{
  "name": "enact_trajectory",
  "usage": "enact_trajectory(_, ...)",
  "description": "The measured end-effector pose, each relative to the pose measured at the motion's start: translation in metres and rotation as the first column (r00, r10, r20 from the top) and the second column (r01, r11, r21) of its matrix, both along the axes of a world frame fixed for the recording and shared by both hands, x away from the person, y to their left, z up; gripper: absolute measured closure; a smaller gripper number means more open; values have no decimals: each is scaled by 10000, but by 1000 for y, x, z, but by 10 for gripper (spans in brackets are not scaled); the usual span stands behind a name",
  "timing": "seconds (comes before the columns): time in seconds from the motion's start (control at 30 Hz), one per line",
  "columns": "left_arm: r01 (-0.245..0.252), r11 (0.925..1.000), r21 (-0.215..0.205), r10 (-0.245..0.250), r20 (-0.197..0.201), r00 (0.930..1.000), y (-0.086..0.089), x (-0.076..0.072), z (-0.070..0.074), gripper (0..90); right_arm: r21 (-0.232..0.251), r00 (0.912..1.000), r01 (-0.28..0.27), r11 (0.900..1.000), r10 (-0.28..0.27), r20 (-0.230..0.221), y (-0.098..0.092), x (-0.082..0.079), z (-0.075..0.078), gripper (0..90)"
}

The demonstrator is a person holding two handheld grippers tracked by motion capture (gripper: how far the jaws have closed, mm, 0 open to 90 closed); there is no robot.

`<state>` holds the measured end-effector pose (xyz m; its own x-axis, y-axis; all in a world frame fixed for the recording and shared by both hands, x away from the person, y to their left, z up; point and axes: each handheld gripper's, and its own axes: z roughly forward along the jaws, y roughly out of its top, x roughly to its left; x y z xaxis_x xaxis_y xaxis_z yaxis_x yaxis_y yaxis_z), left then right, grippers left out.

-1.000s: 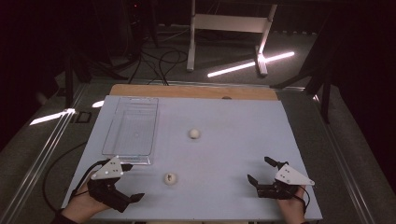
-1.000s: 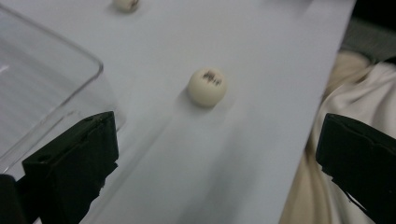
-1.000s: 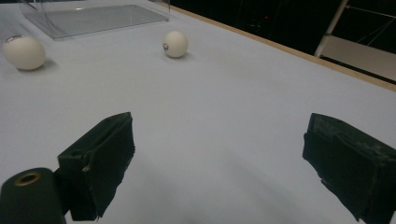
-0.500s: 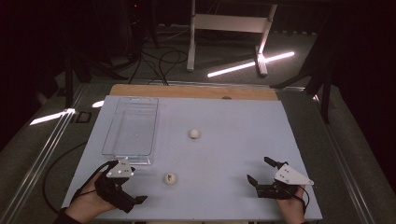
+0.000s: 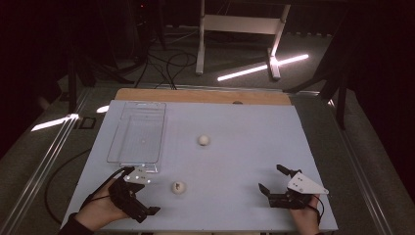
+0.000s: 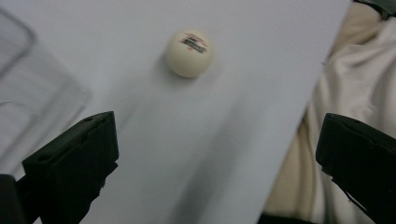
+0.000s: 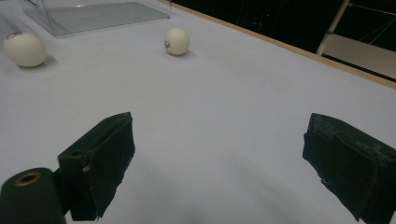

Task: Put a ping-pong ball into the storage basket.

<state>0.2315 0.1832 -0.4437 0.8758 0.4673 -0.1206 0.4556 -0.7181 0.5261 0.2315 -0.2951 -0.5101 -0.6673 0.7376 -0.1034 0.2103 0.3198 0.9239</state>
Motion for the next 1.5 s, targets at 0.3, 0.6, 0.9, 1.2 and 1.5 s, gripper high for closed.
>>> enact_trajectory(0.3,80,10000,30,-79,-280,9996,-8,6,1,5,-24,10000,-36,10000,37,10,0,0,0,91)
enact_trajectory(0.6,274,9991,330,-258,-488,9985,-19,11,1,5,5,10000,-17,10000,17,7,0,0,0,92)
enact_trajectory(0.9,483,9970,601,-434,-796,9959,-30,17,3,5,-14,10000,-31,10000,31,-6,0,0,0,92)
enact_trajectory(1.2,1028,9913,828,-955,-883,9915,-43,21,8,5,-33,10000,-28,10000,28,-15,0,0,-1,92)
enact_trajectory(1.5,1437,9848,976,-1355,-861,9870,-54,25,13,5,-57,10000,-69,10000,68,-36,1,0,-1,92)
